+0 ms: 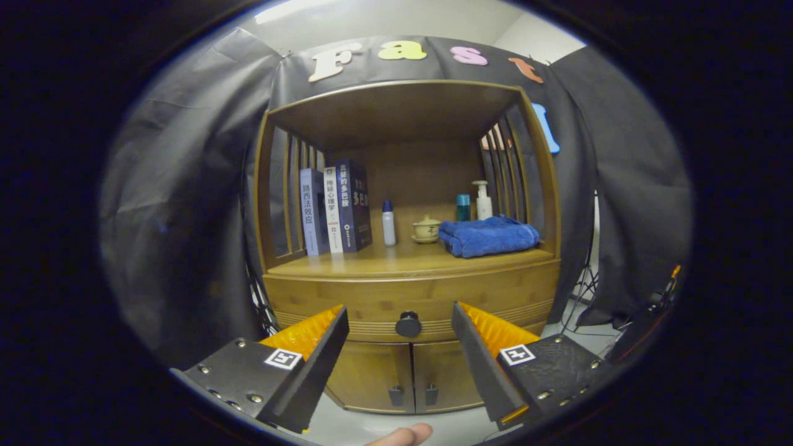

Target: Pull open the drawer, take out the items inside it, and place them on the countertop above the cabinet.

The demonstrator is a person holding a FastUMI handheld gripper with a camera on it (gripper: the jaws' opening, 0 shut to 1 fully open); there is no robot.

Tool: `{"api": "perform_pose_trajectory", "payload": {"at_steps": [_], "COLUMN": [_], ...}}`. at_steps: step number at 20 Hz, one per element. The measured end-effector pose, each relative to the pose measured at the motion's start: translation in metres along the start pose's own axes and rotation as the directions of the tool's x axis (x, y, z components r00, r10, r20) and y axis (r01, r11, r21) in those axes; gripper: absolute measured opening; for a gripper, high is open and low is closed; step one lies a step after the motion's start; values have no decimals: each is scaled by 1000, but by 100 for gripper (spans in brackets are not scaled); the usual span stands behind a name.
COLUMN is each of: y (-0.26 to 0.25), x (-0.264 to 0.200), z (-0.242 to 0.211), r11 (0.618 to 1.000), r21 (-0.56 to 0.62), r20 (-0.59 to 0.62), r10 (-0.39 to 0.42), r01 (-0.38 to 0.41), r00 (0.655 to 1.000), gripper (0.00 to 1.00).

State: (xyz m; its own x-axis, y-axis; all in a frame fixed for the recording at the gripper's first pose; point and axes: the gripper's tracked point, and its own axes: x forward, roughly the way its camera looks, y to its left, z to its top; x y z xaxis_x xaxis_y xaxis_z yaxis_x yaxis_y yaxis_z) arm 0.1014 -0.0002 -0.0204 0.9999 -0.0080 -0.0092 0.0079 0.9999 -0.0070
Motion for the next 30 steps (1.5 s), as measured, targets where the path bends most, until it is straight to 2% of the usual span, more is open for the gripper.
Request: {"api": "perform_pose_trajectory", "payload": {"at_steps": [9, 13, 16, 19, 21, 25, 30], "y": [-7, 0, -2, -8, -9, -12, -8], "x": [87, 110, 122, 128, 127, 127, 129], "z": [-51, -61, -87, -93, -93, -87, -88], "r11": [1000, 1000, 998, 996, 997, 999, 994], "r21": [-7, -15, -46, -70, -49, -3, -100], "r20": [-53, -66, -139, -133, -124, -95, -121], "r10": [-25, -15, -41, -71, -61, -43, -63], "r01": [25, 14, 35, 62, 55, 43, 51], "r00": [998, 998, 990, 989, 990, 995, 991], "gripper": [100, 100, 100, 80, 66, 60, 56]}}
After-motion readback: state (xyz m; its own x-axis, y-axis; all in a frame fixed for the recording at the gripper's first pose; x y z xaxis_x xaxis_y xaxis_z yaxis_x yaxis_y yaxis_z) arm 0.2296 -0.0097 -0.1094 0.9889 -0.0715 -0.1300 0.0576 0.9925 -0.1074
